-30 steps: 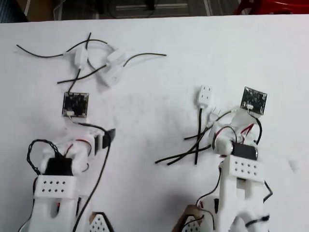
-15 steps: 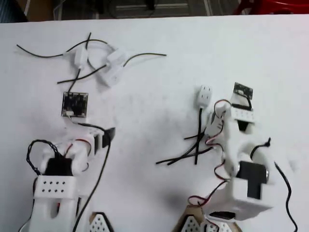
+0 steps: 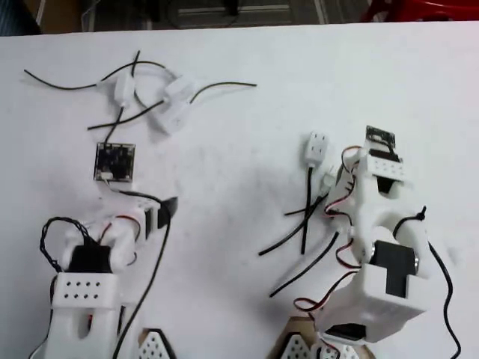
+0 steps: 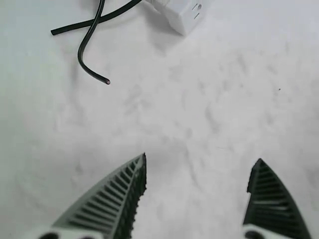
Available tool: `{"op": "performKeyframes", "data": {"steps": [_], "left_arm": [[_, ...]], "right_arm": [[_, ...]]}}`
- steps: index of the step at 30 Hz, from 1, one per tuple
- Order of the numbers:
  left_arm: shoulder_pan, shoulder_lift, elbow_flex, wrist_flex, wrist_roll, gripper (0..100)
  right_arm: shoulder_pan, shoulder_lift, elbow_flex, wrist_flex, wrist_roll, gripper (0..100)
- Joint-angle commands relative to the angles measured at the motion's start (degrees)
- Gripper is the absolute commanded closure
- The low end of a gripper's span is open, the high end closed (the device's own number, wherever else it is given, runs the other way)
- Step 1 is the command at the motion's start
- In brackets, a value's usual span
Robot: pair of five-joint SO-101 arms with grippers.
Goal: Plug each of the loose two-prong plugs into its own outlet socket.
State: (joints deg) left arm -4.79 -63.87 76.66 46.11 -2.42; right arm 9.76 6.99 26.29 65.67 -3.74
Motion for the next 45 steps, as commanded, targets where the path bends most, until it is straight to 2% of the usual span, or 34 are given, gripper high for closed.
{"op": "performKeyframes", "data": {"steps": [1, 4, 8, 10, 17, 22, 25, 31, 34, 38, 45], "left_arm": [[0.31, -1.19, -0.35, -1.23, 0.62, 68], [0.22, -1.19, -0.26, -2.37, 0.70, 68], [-0.84, -1.19, -0.26, -2.55, 0.70, 68], [-3.65, -1.19, -0.26, -3.52, 1.32, 68], [-19.47, -1.19, -0.26, -3.52, 10.02, 68], [-23.08, -1.19, -0.26, -3.52, 12.92, 68], [-22.99, -1.19, -0.26, -3.60, 12.84, 68], [-22.90, -1.10, -0.26, -3.78, 12.84, 68], [-22.90, -1.10, -0.26, -3.78, 12.84, 68], [-22.90, -1.10, -0.26, -3.78, 12.75, 68], [-22.90, -1.19, -0.26, -3.87, 12.84, 68]], "right_arm": [[-2.95, -6.46, -6.59, 4.97, 0.53, 92.9], [-8.84, -11.03, -10.99, 8.57, 0.53, 92.9], [-20.44, -13.76, -14.42, 9.36, 3.60, 92.9], [-26.33, -13.67, -14.95, 9.01, 3.96, 92.9], [-44.09, -5.85, -15.30, 1.01, 3.60, 93.0], [-51.91, 7.60, -20.04, -1.89, 3.60, 92.8], [-52.70, 15.87, -26.29, 0.75, 3.60, 90.3], [-52.53, 25.71, -40.97, 13.67, 4.04, 73.1], [-51.21, 27.30, -46.15, 19.03, 5.80, 70.7], [-45.93, 27.38, -49.58, 22.81, 12.04, 70.7], [-31.87, 27.30, -60.04, 32.57, 21.63, 70.7]]}}
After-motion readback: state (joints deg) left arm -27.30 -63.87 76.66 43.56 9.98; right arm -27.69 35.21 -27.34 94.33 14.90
